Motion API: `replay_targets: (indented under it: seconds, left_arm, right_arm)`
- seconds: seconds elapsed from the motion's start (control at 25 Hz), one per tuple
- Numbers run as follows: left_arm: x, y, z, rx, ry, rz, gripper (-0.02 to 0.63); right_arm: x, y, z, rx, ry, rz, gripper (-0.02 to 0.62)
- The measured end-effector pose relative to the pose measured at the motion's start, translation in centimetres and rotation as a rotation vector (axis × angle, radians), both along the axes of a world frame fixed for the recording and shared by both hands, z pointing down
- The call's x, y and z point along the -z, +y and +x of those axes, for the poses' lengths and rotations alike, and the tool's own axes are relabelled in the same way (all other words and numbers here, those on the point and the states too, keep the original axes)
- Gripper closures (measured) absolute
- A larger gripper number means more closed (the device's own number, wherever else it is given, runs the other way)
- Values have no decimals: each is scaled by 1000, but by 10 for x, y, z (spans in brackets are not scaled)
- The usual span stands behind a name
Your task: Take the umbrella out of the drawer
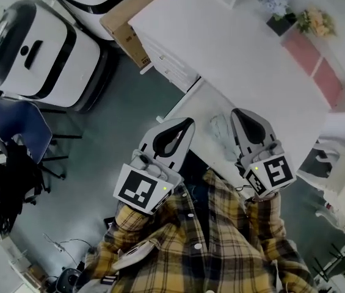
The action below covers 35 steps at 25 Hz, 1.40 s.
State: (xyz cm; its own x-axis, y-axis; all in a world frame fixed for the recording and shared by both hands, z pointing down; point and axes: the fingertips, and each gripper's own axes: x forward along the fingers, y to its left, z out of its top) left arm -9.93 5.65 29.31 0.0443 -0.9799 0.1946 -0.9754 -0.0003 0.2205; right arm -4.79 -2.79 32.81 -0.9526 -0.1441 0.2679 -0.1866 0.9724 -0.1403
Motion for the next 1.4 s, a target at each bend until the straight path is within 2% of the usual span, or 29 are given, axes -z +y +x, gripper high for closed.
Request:
replay_targets:
  seconds: [0.24,0.4,0.56,0.64,1.0,1.4]
  left_arm:
    - [-4,-36,19,-166,13,-8,583]
    - [-4,-59,37,-312,21,-4,583]
    - [-2,-79,52,-486,36,1,583]
    - [-1,-87,58,-543,39,4,583]
    - [-4,-104,77,-717,53,-1,583]
    - [-2,-106,96,-764,48,7,583]
  right_arm:
    - [-7,-24,38,-176,20,-14,578]
    - [-10,-35,64,-307,38,-18,578]
    - [-9,-42,88,-479,55,-20,578]
    - [-10,-46,97,-540,59,-20,578]
    - [-15,-45,122,-716,71,-32,578]
    - [-12,-42,134,-731,62,-30,578]
